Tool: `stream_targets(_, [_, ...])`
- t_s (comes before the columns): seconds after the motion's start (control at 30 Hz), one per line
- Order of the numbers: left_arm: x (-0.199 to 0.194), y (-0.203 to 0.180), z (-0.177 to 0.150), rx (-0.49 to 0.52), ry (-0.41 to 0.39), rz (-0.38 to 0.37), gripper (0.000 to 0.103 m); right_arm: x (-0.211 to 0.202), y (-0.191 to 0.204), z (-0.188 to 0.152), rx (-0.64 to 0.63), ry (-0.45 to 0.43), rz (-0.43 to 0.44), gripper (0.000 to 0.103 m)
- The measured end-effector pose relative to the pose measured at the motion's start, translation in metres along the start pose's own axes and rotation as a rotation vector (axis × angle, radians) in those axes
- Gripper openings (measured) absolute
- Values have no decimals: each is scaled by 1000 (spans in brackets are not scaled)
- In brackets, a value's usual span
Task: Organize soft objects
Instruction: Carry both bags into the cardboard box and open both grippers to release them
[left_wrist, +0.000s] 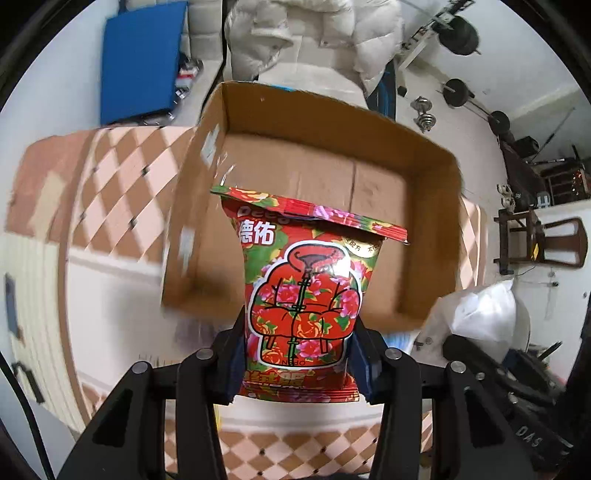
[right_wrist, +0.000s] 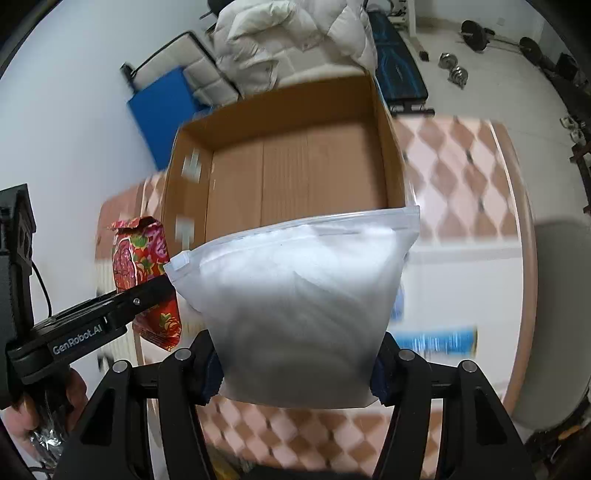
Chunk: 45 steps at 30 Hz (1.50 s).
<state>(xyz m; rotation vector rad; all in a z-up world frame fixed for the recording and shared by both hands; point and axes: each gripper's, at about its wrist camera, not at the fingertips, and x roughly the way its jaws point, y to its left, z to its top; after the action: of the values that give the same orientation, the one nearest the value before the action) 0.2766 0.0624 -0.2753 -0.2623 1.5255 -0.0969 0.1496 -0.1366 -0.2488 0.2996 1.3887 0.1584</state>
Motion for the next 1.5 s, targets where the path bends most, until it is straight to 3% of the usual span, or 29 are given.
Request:
stream_targets(0.07, [21,0,45,-18,49,-15,44,31,12,46,29,19,2,64])
stream_targets(0.2, [56,-9,95,-24,148,-28,44,96,18,115,47,65,-50,64])
stream_targets(0.27, [72,-20,122,-32,187,-39,44,123,19,137,43,82,-77,64])
stream_targets(0.47, [108,-26,148,8,263,-45,44,176,17,175,46,122,-132,64])
stream_targets(0.73, [117,-34,118,93,267,6,44,216,8,193,9,157,-203,67])
stream_targets(0.83, [106,-32,99,119,247,42,44,214,6,188,-6,167,-200,74])
stream_targets(0.9, [93,-32,83,128,233,51,45,210,6,186,-15,169,-186,86])
stream_targets(0.93, [88,-31,84,131,224,53,47,204,6,183,-20,167,-184,96])
stream_targets(1.07, [52,-26,48,146,128,81,94,172,10,165,-61,138,-199,103])
stream_targets(1.1, [40,-21,37,148,99,89,98,165,10,164,-72,125,-206,103])
stream_targets(1.2, [5,-8,-4,148,24,100,98,132,14,145,-108,59,-228,103])
stream_targets(1.33, [-27,-5,-19,123,-44,99,99,96,26,126,-101,-32,-202,103])
stream_targets(1.43, [-65,13,-59,97,-86,93,99,83,35,115,-119,-58,-188,103])
stream_targets(1.47, [-68,13,-54,91,-95,92,99,78,38,111,-121,-64,-185,103])
stream_targets(1.5, [-74,19,-68,83,-110,92,99,72,38,104,-121,-70,-180,103])
